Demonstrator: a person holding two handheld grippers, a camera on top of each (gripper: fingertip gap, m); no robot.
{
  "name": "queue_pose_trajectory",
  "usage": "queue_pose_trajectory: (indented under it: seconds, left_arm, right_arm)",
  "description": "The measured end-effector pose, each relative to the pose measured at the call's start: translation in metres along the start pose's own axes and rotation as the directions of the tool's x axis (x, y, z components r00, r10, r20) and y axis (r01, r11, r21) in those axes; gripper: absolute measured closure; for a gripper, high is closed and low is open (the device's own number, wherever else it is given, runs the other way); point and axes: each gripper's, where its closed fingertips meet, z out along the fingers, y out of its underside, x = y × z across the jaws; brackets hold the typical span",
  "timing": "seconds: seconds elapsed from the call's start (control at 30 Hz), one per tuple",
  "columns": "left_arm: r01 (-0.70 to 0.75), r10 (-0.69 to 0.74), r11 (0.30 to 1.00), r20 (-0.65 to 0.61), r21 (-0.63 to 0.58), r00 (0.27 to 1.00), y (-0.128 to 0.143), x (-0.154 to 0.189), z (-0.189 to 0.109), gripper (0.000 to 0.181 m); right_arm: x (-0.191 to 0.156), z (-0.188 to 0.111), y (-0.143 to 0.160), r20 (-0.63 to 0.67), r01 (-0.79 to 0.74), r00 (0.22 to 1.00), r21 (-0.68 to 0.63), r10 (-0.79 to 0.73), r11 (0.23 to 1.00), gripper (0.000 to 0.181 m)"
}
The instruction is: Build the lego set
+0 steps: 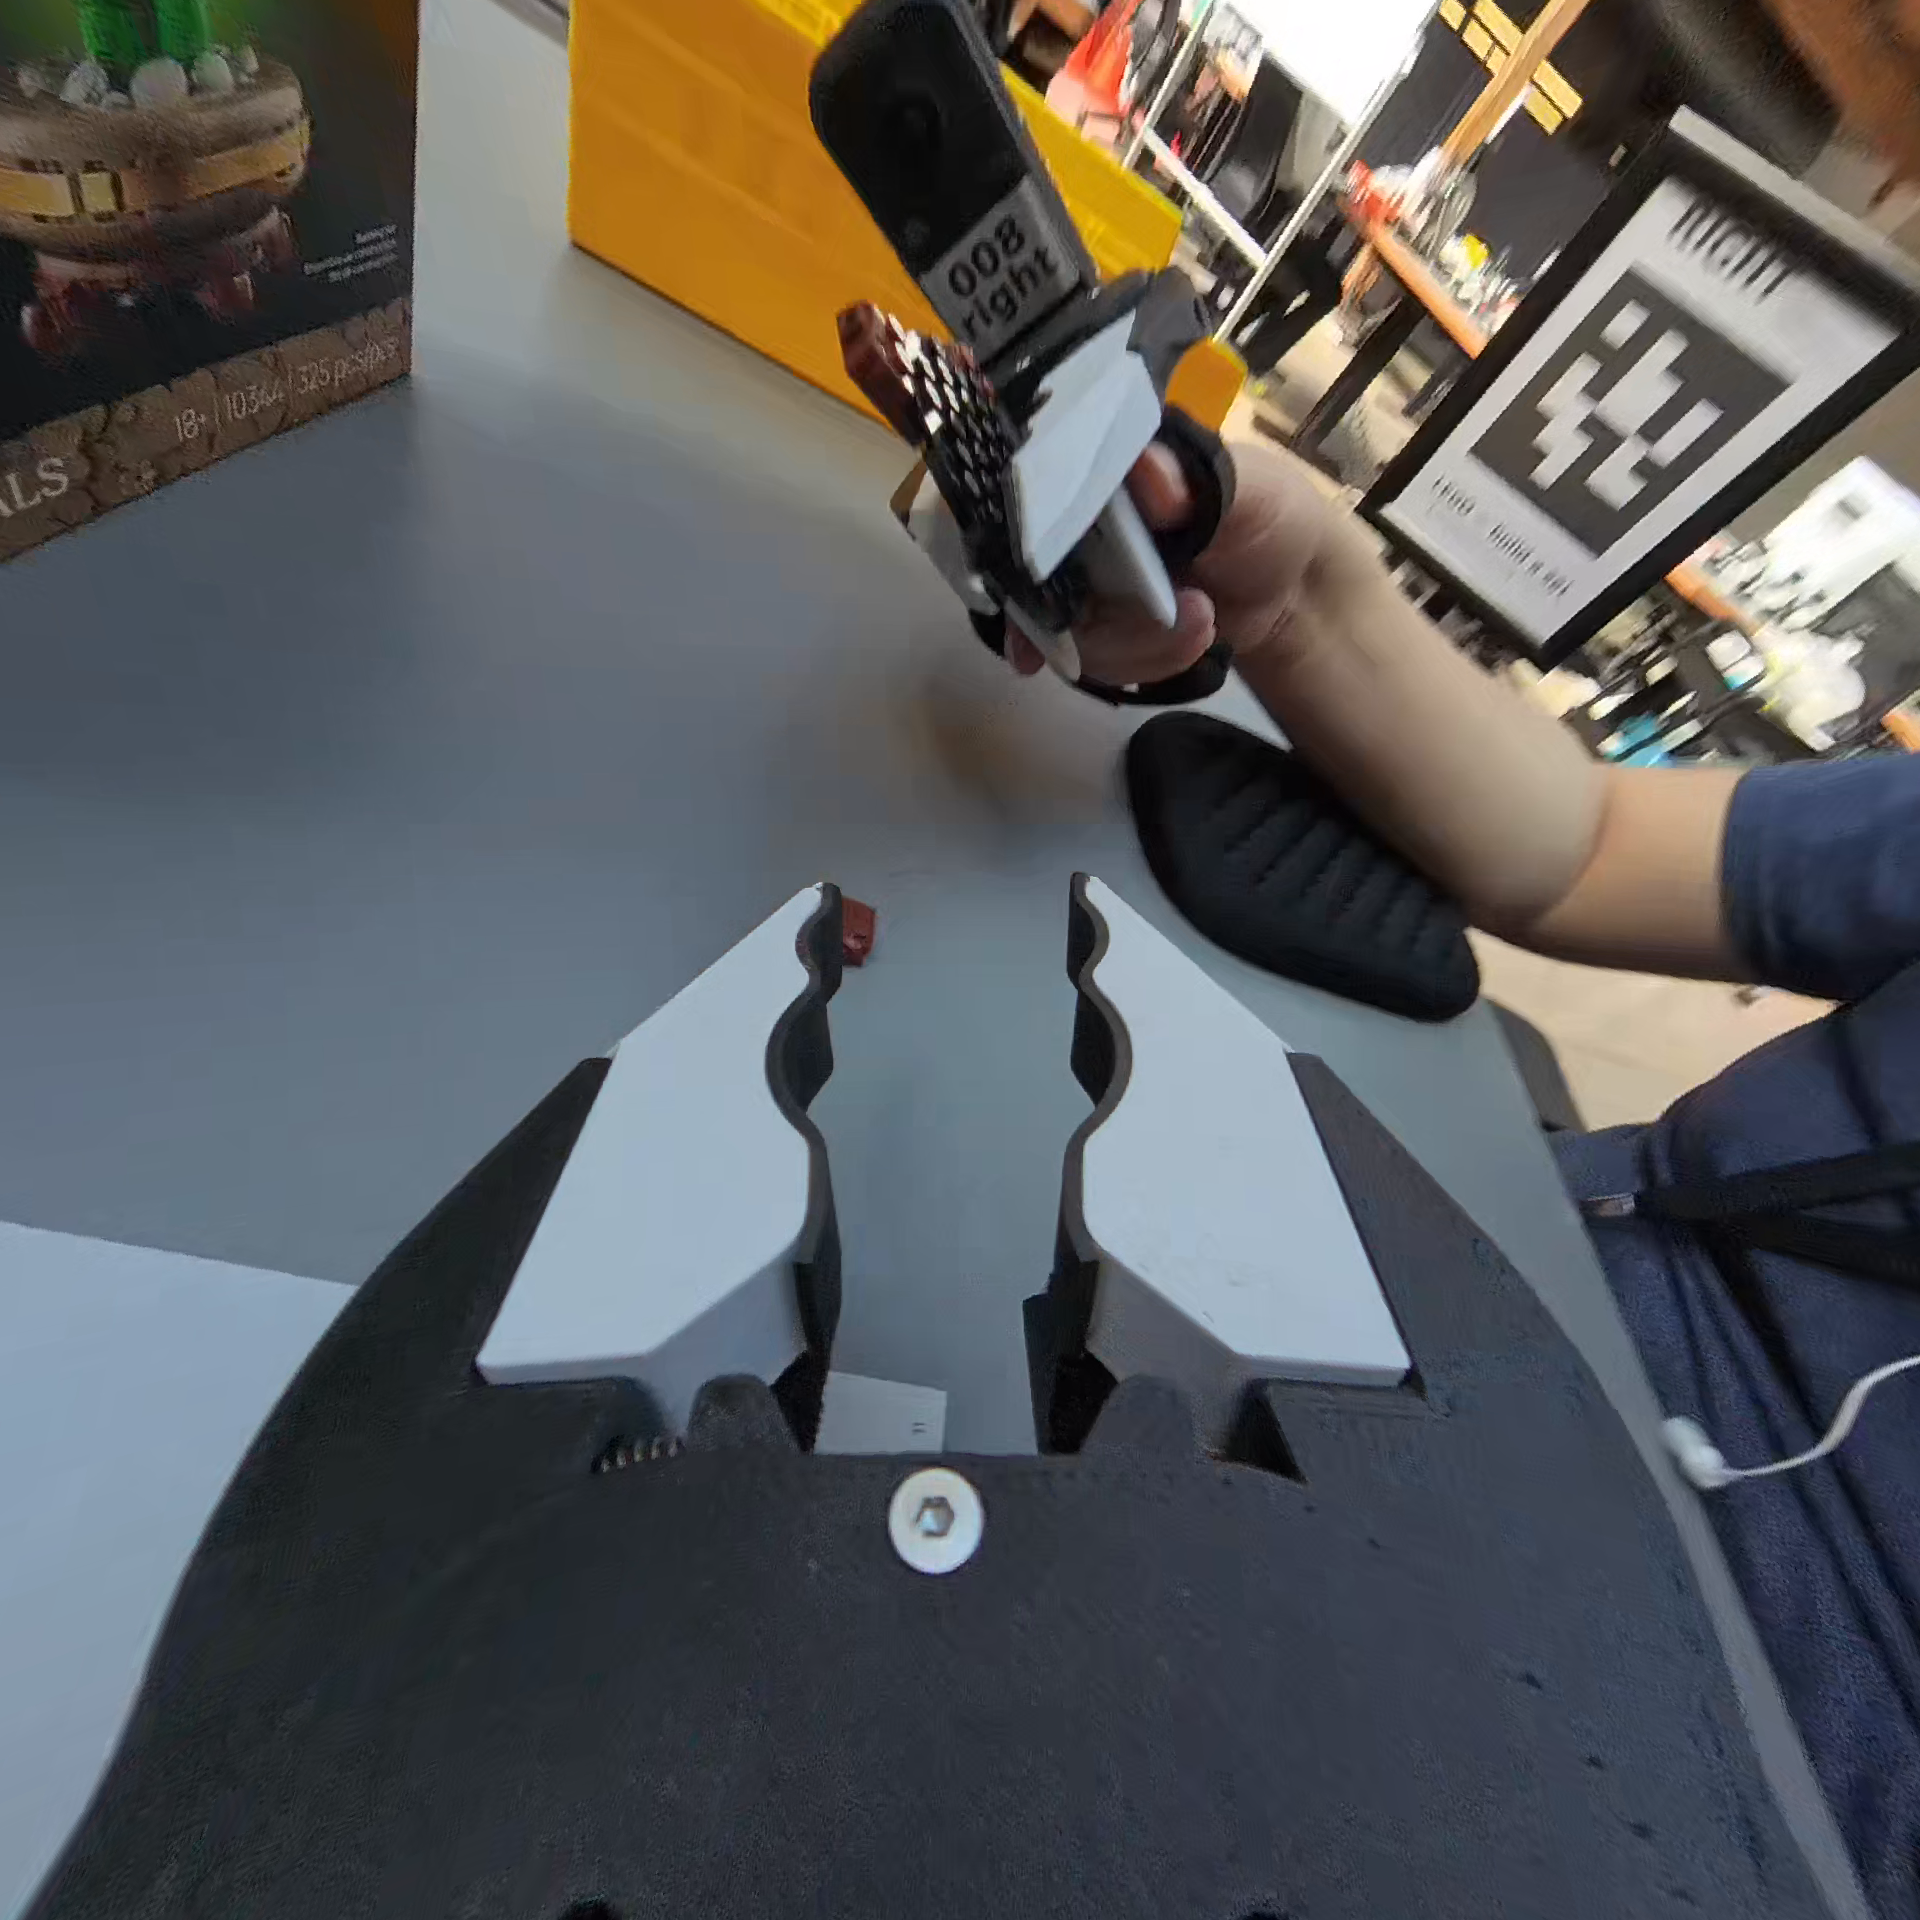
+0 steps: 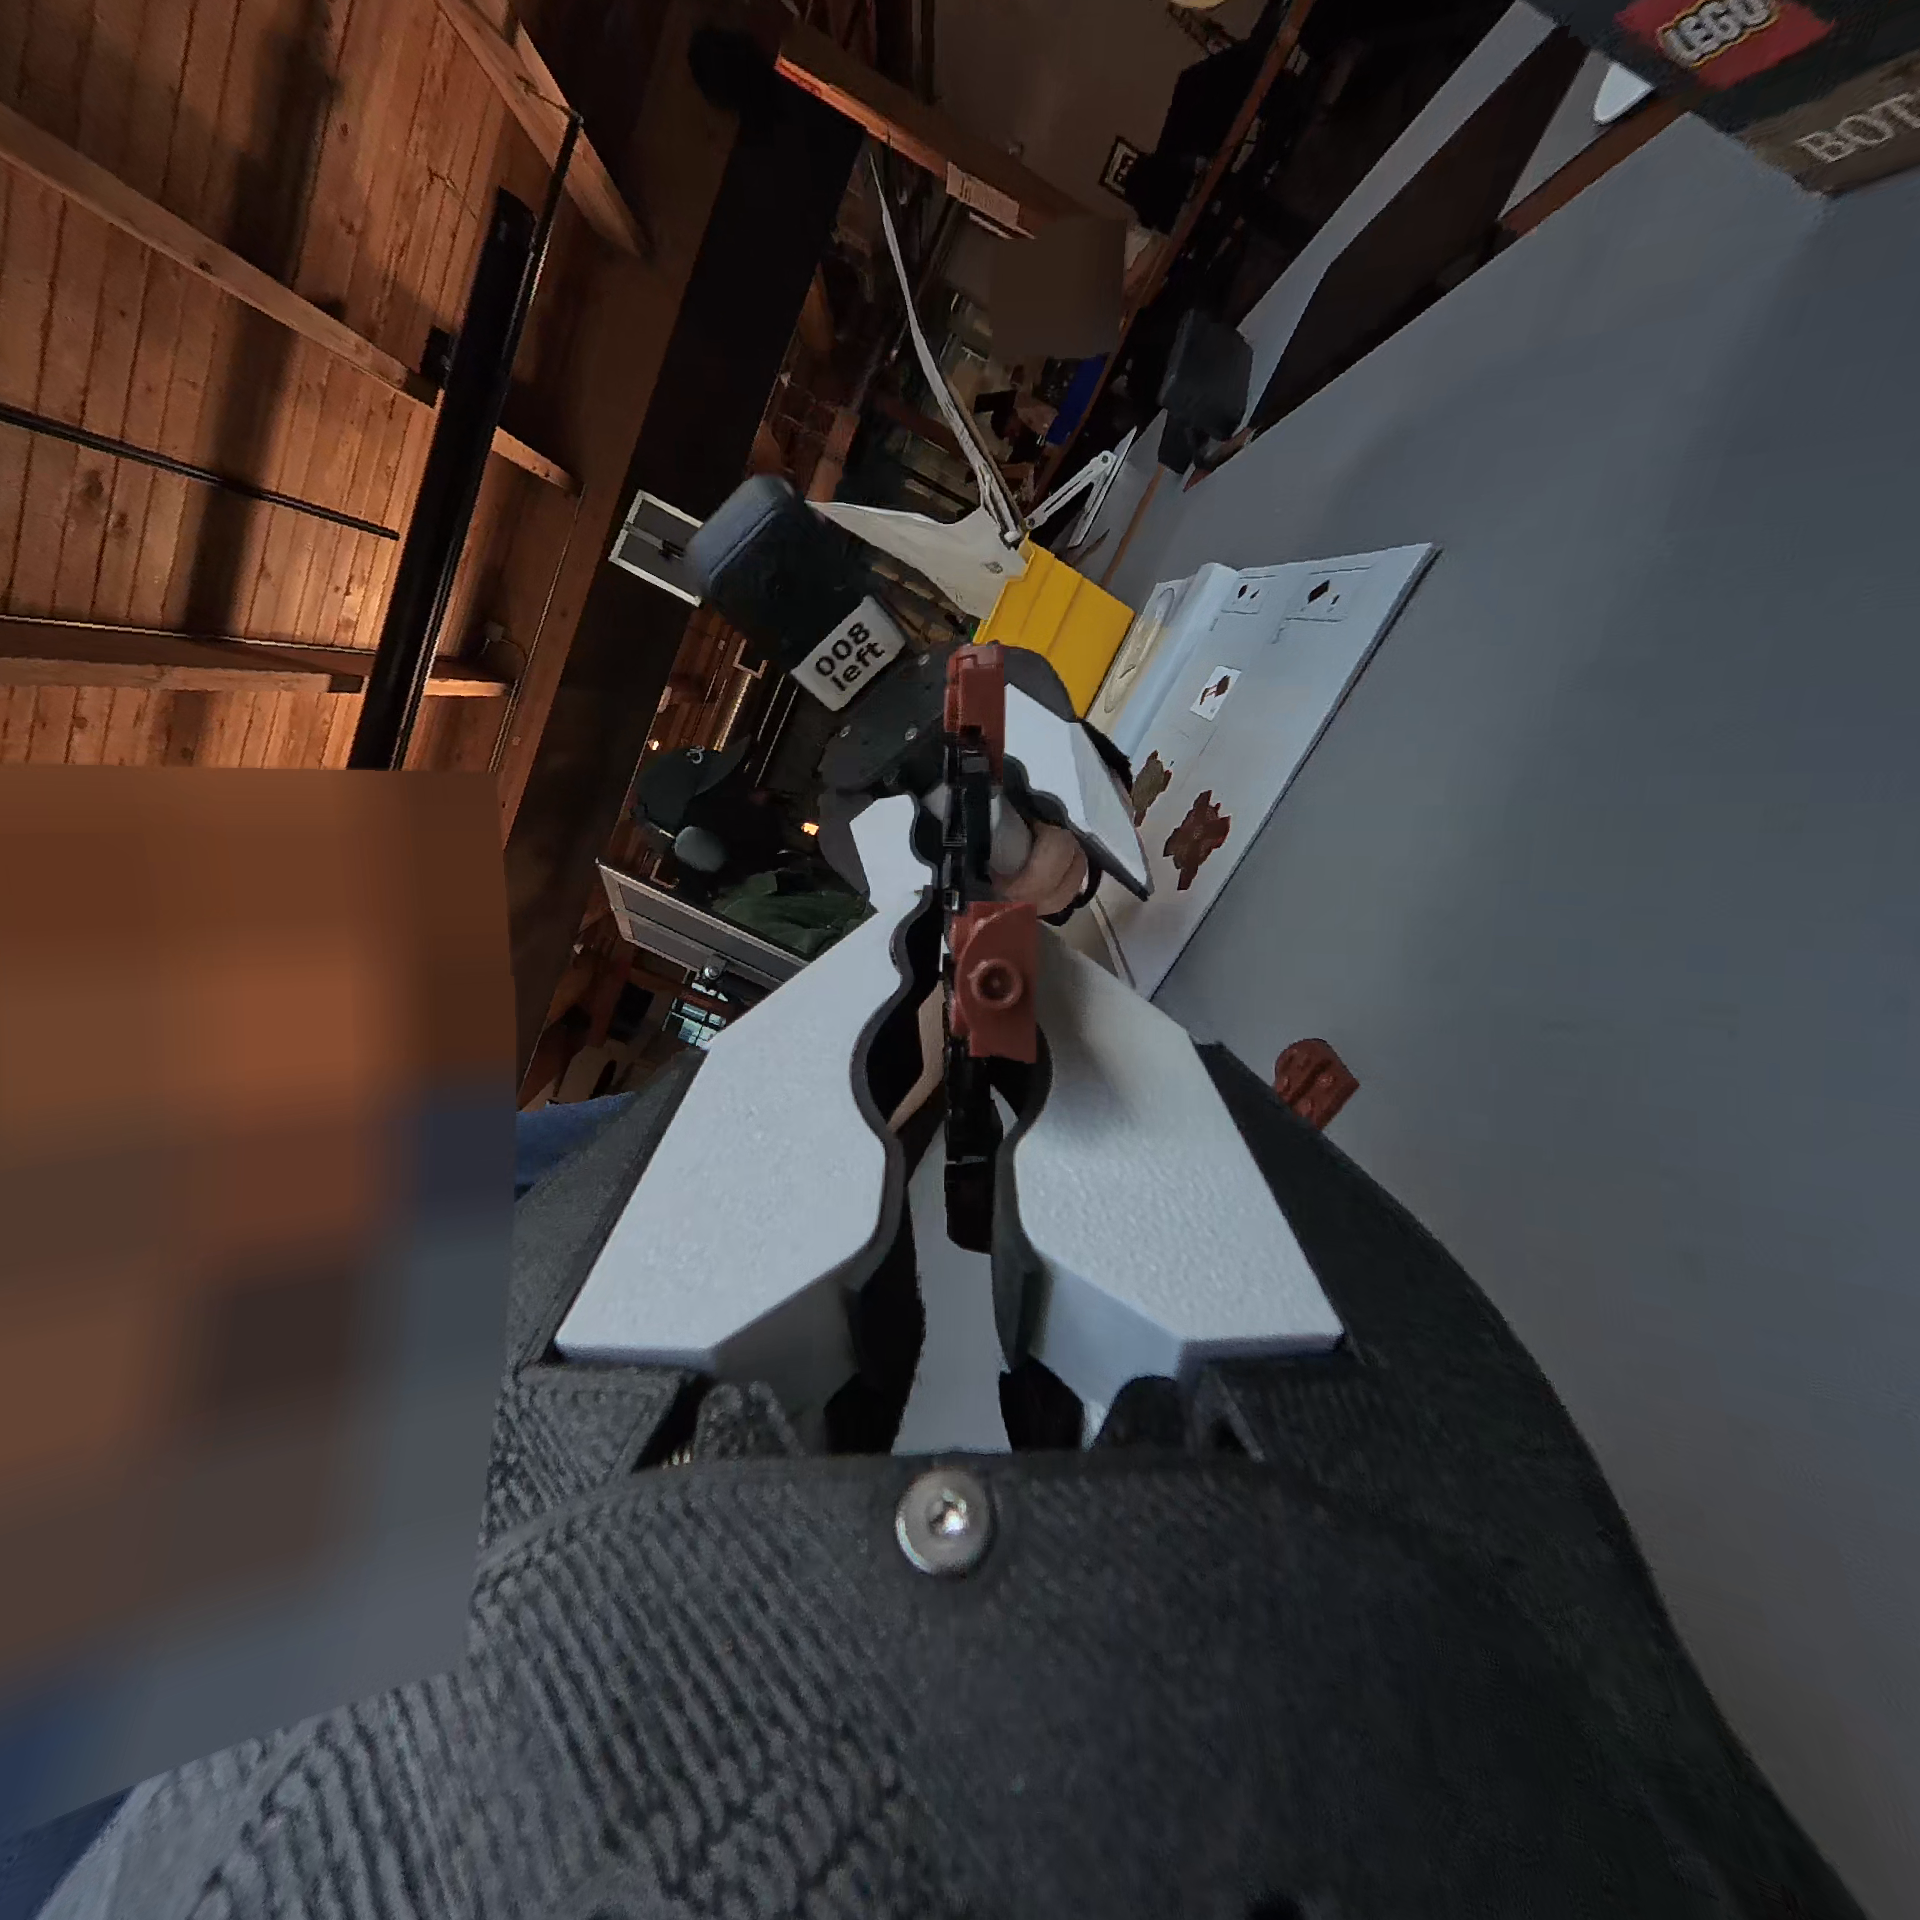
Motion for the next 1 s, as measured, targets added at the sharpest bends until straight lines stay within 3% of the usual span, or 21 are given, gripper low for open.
queue_pose_trajectory:
  seconds: [0.1,0.2,0.4,0.47,0.73,1.0]
  left_arm:
    - [-0.252,0.286,0.949,0.178,-0.189,0.942,0.024,-0.015,0.019,0.136]
    - [-0.353,0.416,0.895,0.221,-0.274,0.882,0.031,-0.022,0.033,0.133]
    - [-0.345,0.414,0.887,0.198,-0.308,0.888,0.039,-0.029,0.052,0.146]
    - [-0.348,0.420,0.885,0.208,-0.311,0.883,0.038,-0.031,0.051,0.167]
    - [-0.346,0.369,0.929,0.235,-0.135,0.899,0.004,-0.010,0.030,0.167]
    - [-0.342,0.356,0.935,0.244,-0.097,0.902,-0.003,0.000,0.020,0.167]
  right_arm:
    - [0.009,-0.010,-0.003,-0.023,-0.016,1.000,0.007,0.017,1.000,0.178]
    - [0.011,-0.011,-0.002,-0.022,-0.036,0.999,0.002,0.036,0.999,0.178]
    - [0.014,-0.011,0.000,-0.020,-0.069,0.997,-0.003,0.069,0.998,0.178]
    - [0.017,-0.011,0.001,-0.023,-0.096,0.995,-0.002,0.096,0.995,0.177]
    - [0.031,-0.002,0.015,-0.064,-0.177,0.983,-0.053,0.174,0.983,0.178]
    - [0.028,0.008,0.025,-0.050,-0.190,0.981,-0.092,0.186,0.978,0.177]
